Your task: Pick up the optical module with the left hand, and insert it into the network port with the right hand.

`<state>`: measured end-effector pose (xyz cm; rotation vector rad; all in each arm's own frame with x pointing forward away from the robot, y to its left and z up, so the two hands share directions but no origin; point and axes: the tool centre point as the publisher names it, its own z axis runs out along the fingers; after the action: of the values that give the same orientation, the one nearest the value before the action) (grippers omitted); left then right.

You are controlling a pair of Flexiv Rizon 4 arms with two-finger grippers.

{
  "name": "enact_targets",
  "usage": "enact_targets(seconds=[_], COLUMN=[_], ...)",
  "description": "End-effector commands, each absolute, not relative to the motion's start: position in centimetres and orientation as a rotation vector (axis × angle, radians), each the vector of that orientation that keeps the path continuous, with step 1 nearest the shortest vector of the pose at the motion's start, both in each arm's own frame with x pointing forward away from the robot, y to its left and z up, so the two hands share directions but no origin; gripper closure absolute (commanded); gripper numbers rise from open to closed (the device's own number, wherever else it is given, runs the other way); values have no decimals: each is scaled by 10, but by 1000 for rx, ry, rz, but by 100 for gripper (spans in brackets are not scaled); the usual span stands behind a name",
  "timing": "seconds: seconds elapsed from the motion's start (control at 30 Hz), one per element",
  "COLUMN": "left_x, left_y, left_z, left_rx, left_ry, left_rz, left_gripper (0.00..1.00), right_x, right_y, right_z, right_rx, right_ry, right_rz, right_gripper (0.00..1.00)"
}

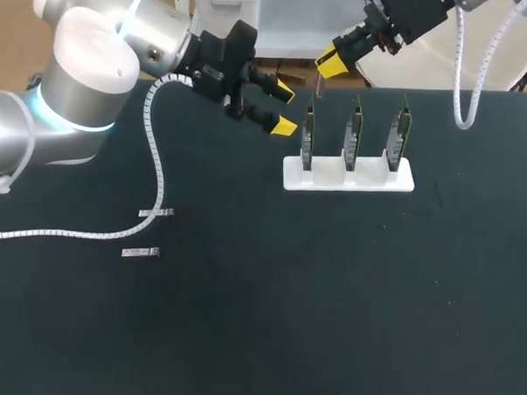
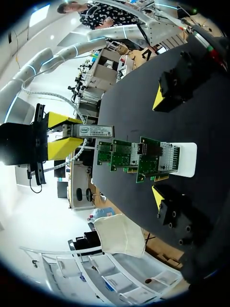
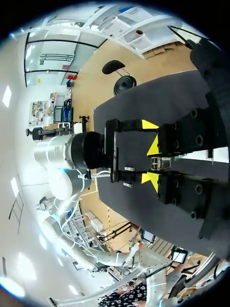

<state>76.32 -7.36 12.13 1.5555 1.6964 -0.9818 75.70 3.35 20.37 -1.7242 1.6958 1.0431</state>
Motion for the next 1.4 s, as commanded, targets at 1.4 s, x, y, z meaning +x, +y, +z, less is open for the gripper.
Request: enact_targets(seconds=[1.4], left_x=[764], left_y=[-74], left_z=[122], left_rx=[1559], left_ry=[1701], left_rz=[-982], left_gripper=[0], right_x=[759], right_y=[49], right_z=[174], right_rx=[-1806], right_ry=[1647], right_rz=[844], right_gripper=[100])
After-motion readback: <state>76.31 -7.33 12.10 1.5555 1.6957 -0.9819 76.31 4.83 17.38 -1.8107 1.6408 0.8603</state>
